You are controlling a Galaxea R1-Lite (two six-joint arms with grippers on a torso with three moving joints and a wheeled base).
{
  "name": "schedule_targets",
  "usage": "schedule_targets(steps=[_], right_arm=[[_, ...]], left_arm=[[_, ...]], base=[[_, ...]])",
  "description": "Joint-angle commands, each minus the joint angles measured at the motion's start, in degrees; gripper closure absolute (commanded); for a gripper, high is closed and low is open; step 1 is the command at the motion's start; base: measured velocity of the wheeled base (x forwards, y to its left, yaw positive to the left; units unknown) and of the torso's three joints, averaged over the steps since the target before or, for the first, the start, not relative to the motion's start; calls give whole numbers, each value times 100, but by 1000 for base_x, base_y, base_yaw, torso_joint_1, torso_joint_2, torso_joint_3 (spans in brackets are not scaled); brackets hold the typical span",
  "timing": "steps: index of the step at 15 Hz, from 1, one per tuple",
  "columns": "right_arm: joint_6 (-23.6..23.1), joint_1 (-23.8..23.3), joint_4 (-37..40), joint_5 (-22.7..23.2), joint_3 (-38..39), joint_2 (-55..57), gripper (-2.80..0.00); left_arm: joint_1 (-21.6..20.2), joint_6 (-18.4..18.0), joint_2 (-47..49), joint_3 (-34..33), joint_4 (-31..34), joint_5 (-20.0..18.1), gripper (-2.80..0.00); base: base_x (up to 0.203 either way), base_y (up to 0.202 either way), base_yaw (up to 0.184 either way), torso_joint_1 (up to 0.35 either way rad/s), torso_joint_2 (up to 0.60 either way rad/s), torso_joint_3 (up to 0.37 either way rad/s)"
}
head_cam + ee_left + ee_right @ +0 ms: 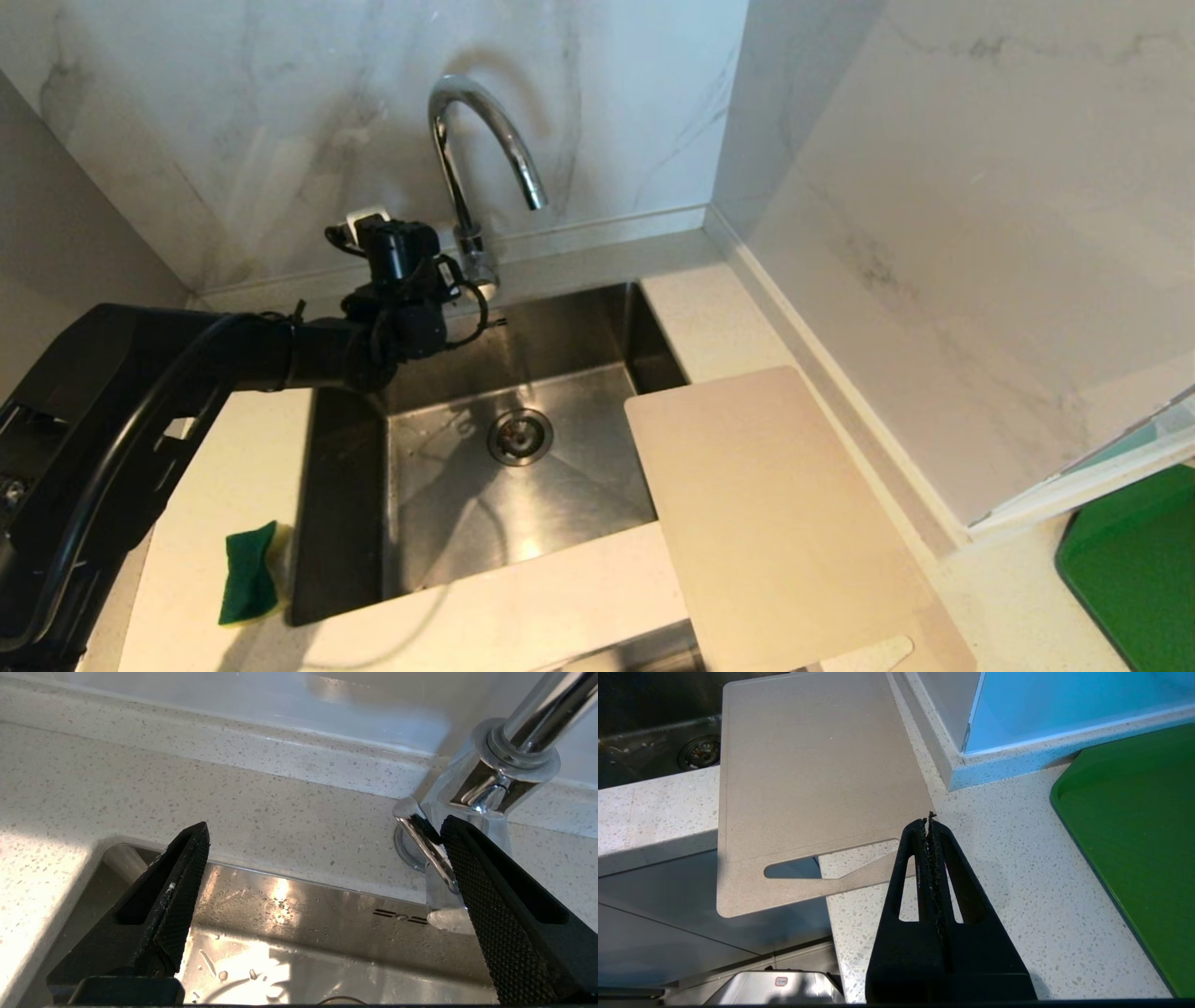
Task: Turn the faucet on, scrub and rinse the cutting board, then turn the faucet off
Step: Turn on the tap
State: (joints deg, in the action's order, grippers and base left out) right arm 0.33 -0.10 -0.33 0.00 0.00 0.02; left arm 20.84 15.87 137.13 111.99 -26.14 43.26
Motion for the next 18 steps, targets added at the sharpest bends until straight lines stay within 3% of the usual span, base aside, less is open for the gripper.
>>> schedule_targets(steps=[1, 9, 15, 18], right_arm=[[2, 1, -2, 0, 0, -2, 0], [2, 1, -2, 0, 0, -2, 0], [2, 1, -2, 0, 0, -2, 0], [2, 1, -2, 0, 0, -2, 0]], left_arm=[[-10, 12, 7, -2, -3, 15, -280], [-36, 76, -37, -11, 265, 98, -280], [72, 747, -55, -58, 976, 297, -280], [87, 821, -46, -72, 1067, 297, -280]], base=[[0, 0, 0, 0, 0, 0], [0, 0, 0, 0, 0, 0], [0, 0, 0, 0, 0, 0], [0, 0, 0, 0, 0, 0]])
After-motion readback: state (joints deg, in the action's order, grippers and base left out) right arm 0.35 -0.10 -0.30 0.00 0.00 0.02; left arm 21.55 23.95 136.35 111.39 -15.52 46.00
